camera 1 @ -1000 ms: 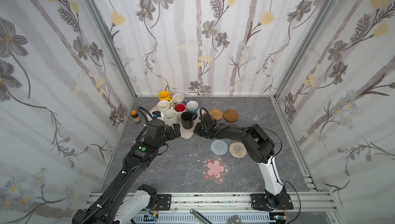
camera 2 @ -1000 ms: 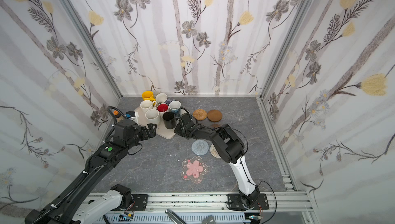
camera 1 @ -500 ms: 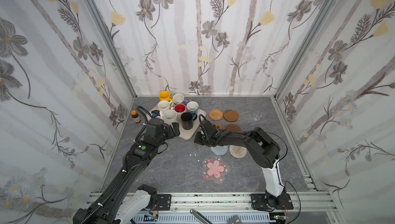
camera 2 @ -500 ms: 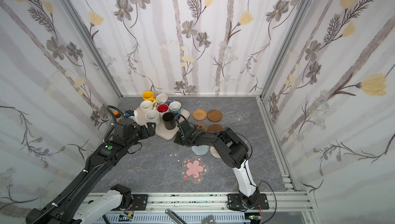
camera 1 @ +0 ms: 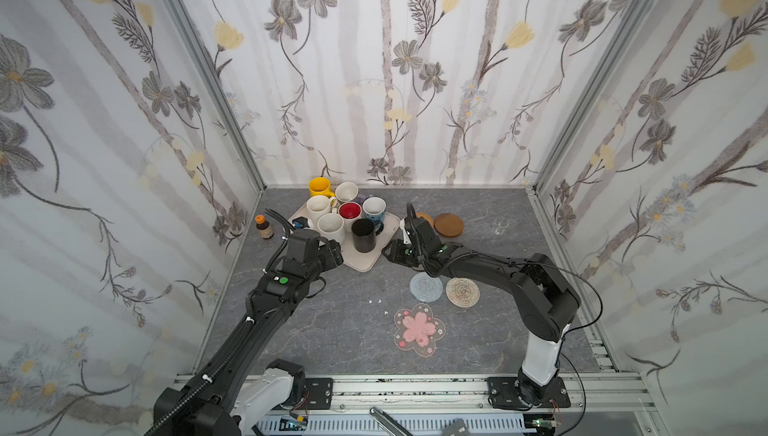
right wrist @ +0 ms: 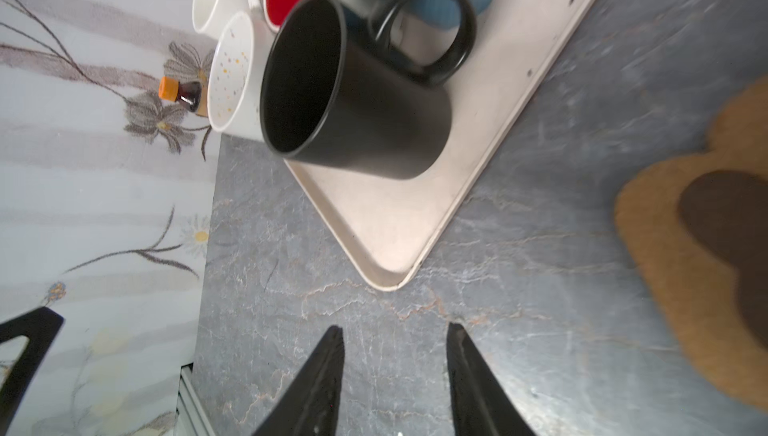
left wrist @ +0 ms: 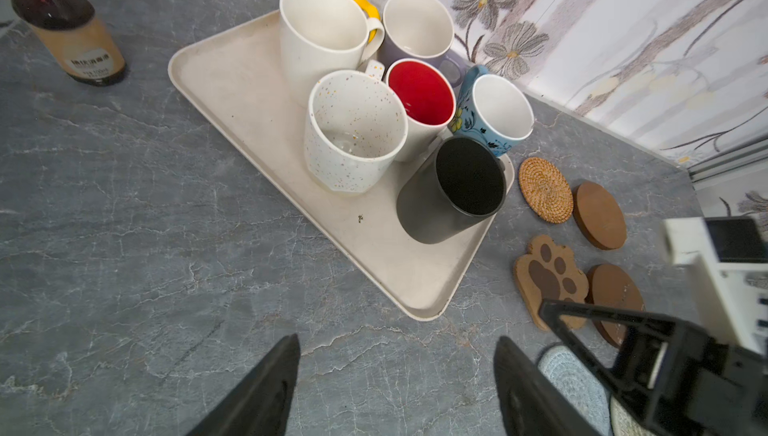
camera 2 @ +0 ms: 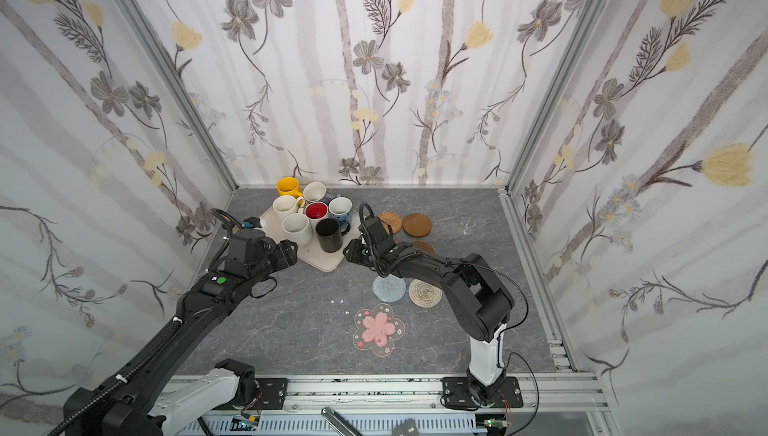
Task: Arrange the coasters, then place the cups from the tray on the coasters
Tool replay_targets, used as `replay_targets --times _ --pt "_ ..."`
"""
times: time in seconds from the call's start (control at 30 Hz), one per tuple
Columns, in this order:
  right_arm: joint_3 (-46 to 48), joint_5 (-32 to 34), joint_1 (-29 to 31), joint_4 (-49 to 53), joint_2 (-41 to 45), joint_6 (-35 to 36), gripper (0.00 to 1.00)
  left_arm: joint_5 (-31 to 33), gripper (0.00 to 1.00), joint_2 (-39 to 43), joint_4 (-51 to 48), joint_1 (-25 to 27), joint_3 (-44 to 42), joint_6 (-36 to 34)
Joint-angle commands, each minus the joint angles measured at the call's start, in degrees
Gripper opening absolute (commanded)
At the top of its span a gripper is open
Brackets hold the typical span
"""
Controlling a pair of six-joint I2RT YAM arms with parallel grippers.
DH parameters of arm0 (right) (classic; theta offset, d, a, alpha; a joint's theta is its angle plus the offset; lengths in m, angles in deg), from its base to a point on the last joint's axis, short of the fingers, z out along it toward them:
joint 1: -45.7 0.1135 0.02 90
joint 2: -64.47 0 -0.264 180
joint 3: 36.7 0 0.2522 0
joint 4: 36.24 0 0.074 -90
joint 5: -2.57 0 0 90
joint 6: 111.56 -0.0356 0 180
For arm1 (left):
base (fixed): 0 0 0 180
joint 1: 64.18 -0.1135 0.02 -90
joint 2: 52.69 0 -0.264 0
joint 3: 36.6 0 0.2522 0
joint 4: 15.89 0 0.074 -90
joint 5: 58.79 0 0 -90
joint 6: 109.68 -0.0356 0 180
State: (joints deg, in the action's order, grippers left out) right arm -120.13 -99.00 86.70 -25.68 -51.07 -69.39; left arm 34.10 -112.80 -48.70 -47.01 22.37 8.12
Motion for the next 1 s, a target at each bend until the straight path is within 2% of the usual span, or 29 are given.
replay_targets --times 0.0,0.07,0.1,0.17,0.23,0.4,0.5,0.73,0.97 --pt "0.25 -1.79 -2.44 -1.38 1.80 4.27 0.46 -0.23 0.56 -2.61 2.24 0.38 -0.95 1.59" --pt "0.28 -1.89 -3.92 -0.55 3.00 6.32 0.52 -0.25 0.47 -5.00 2.66 1.10 -0.92 1.94" --pt "0.35 -1.88 -4.71 -0.17 3.53 7.27 0.55 -0.35 0.46 -6.52 2.78 1.84 -0.57 2.06" --pt "0.71 -2.03 -6.31 0.13 4.81 8.94 0.60 -0.68 0.48 -9.90 2.88 3.93 0.44 1.62" --pt "1.41 -2.52 -8.01 0.16 6.04 10.61 0.63 -1.23 0.54 -14.64 2.79 6.71 2.20 -0.11" --pt "4.75 -4.06 -12.40 -1.24 9.36 13.09 0.65 0.59 0.58 -23.20 2.70 11.42 5.60 -1.97" --pt "8.54 -5.36 -14.93 -4.54 11.67 13.10 0.65 1.03 0.59 -29.01 2.70 12.76 8.50 -2.93" --pt "13.84 -8.34 -18.09 -9.01 14.50 13.32 0.65 3.33 0.69 -39.06 2.53 14.91 15.06 -5.05" --pt "16.45 -8.66 -19.23 -10.40 16.01 14.27 0.66 2.56 0.62 -44.82 2.52 15.67 18.76 -7.09"
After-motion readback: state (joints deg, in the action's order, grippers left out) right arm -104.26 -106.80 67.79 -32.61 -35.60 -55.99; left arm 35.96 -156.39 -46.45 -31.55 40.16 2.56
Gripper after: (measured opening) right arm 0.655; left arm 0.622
